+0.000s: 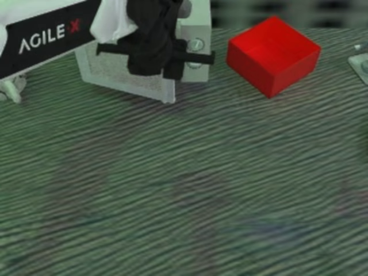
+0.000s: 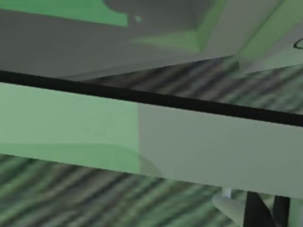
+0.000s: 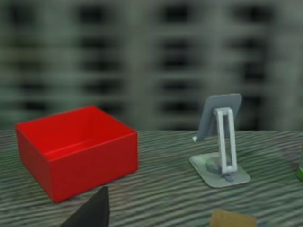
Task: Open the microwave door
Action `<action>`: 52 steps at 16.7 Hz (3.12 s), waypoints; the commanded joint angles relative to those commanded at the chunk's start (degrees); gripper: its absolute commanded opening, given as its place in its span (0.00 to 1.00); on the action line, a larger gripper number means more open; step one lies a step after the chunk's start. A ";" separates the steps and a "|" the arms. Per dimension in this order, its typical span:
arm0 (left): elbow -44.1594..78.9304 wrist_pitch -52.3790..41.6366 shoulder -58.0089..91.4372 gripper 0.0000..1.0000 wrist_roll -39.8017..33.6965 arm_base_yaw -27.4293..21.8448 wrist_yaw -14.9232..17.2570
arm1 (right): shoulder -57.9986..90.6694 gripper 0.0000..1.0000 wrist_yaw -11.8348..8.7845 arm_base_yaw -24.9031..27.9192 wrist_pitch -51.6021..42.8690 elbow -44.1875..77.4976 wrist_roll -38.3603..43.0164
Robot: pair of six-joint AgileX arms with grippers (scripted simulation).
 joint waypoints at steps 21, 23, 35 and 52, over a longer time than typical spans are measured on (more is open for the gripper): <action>-7.60 3.37 -5.16 0.00 6.77 1.35 3.74 | 0.00 1.00 0.00 0.00 0.00 0.00 0.00; -7.60 3.37 -5.16 0.00 6.77 1.35 3.74 | 0.00 1.00 0.00 0.00 0.00 0.00 0.00; -7.60 3.37 -5.16 0.00 6.77 1.35 3.74 | 0.00 1.00 0.00 0.00 0.00 0.00 0.00; -13.98 5.38 -9.47 0.00 13.83 3.16 7.79 | 0.00 1.00 0.00 0.00 0.00 0.00 0.00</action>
